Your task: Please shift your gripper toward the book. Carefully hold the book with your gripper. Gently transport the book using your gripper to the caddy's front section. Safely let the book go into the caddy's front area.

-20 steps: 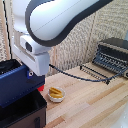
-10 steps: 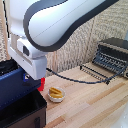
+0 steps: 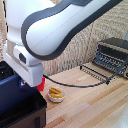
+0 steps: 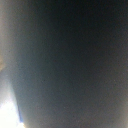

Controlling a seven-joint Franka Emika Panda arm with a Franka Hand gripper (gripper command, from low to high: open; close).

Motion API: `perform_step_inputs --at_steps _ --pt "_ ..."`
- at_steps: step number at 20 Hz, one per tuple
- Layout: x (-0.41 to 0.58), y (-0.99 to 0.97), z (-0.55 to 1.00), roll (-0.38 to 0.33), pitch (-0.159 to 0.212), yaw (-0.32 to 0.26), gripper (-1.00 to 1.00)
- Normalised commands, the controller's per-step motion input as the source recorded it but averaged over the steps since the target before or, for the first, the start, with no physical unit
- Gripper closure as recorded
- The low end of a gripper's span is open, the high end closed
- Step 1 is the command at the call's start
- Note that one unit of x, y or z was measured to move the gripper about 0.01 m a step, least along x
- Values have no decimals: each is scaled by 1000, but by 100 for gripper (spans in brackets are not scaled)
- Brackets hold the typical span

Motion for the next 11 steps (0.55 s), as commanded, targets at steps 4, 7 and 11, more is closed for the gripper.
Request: perform_step_inputs --at_steps 4,7,11 --pt "191 -136 102 2 16 -17 -100" --pt "137 -218 227 6 34 0 -100" --pt "122 -281 345 55 104 -39 -100"
